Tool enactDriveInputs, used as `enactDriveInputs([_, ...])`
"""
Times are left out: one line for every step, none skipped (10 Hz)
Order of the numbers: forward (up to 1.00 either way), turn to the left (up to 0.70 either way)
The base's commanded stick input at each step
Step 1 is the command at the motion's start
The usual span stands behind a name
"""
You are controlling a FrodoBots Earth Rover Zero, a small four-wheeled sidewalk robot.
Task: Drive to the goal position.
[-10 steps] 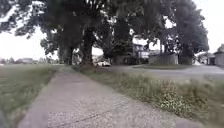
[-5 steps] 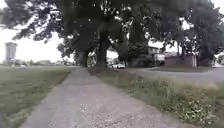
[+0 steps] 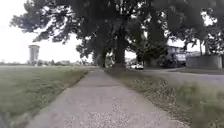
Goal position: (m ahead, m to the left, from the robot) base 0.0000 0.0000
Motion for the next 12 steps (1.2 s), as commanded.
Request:
enactDriveInputs([0.7, 0.21])
enactDriveInputs([0.7, 0.18])
enactDriveInputs([0.7, 0.16])
enactDriveInputs([0.7, 0.13])
enactDriveInputs([0.7, 0.11])
enactDriveInputs([0.7, 0.08])
enactDriveInputs([0.7, 0.06])
enactDriveInputs([0.7, 0.03])
enactDriveInputs([0.7, 0.01])
enactDriveInputs([0.7, 0.0])
enactDriveInputs([0.7, 0.0])
enactDriveInputs([0.7, 0.0])
